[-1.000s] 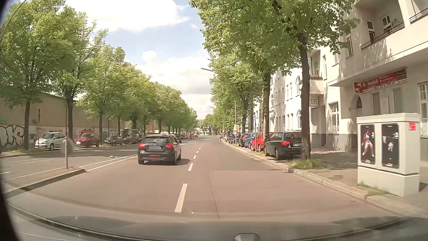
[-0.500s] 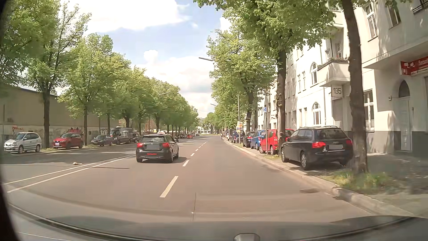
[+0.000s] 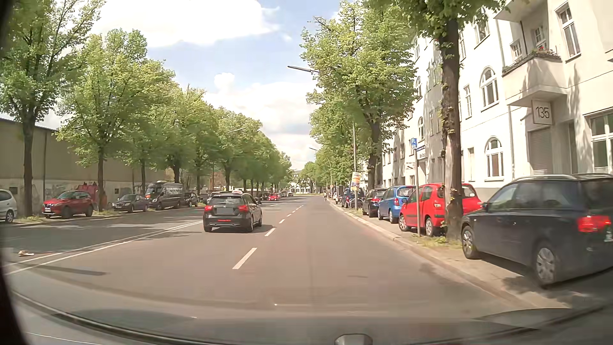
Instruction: Follow the waypoints while adhering to traffic rules and regulations
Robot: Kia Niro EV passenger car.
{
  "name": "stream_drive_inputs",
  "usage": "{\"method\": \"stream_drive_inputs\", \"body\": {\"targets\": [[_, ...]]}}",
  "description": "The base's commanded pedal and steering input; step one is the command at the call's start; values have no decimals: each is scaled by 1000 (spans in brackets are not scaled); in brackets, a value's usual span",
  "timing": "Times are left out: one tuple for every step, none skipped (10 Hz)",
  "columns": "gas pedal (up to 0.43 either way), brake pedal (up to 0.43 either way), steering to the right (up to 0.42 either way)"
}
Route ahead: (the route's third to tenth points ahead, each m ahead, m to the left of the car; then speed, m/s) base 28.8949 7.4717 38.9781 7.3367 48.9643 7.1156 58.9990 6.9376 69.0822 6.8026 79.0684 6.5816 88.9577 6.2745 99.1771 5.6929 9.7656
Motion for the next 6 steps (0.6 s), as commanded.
{"method": "stream_drive_inputs", "body": {"targets": [[209,24,-13],[209,18,-10],[220,24,-8],[220,24,-7],[260,24,-6],[260,18,-6]]}}
